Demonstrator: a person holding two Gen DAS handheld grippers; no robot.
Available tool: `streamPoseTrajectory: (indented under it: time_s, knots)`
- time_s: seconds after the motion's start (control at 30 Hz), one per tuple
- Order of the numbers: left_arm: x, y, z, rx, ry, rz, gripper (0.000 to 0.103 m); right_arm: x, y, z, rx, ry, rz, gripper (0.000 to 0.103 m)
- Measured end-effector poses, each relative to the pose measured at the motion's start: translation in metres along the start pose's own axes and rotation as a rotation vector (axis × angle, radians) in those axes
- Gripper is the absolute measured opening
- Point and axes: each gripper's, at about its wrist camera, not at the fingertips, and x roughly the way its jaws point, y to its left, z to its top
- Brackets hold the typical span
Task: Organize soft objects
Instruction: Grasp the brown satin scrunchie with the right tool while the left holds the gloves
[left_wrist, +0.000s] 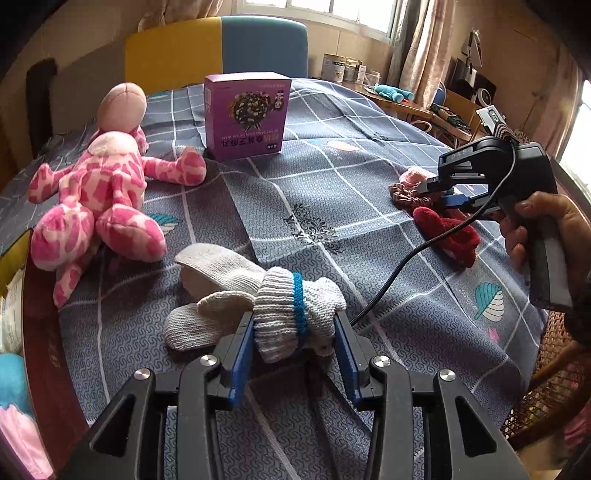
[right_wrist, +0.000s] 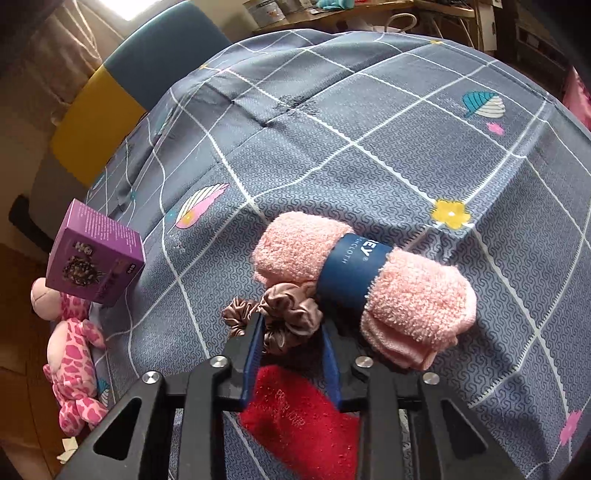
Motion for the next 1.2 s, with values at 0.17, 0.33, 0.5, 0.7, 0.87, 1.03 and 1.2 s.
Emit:
streamPoseTrajectory:
  time_s: [0.17, 0.33, 0.5, 0.7, 0.87, 1.03, 1.2]
  knots:
    - [0.007, 0.004, -0.006, -0.042, 0.017, -0.012, 0.044, -0.009, 0.022, -0.002, -0.113, -0.045, 0.119, 0.009]
    - [0.001, 0.007, -0.007, -0.065, 0.013, -0.025, 0.040, 0.010, 0.046, -0.015, -0.154, 0.115, 0.353, 0.009]
    - [-0.008, 0.012, -0.010, -0.092, 0.012, -0.039, 0.040, 0.029, 0.062, -0.032, -0.225, 0.201, 0.293, 0.012]
    - [-0.011, 0.019, -0.014, -0.124, 0.010, -0.040, 0.040, 0.037, 0.068, -0.034, -0.213, 0.209, 0.300, 0.034]
    - [-0.015, 0.020, -0.016, -0.136, 0.009, -0.039, 0.040, 0.037, 0.070, -0.032, -0.211, 0.162, 0.292, 0.034]
    - [-0.028, 0.017, -0.017, -0.125, -0.013, -0.022, 0.040, 0.041, 0.082, -0.038, -0.296, 0.114, 0.232, 0.023]
    - [-0.048, 0.015, -0.014, -0.111, -0.054, -0.002, 0.040, 0.041, 0.098, -0.050, -0.435, 0.089, 0.166, 0.010]
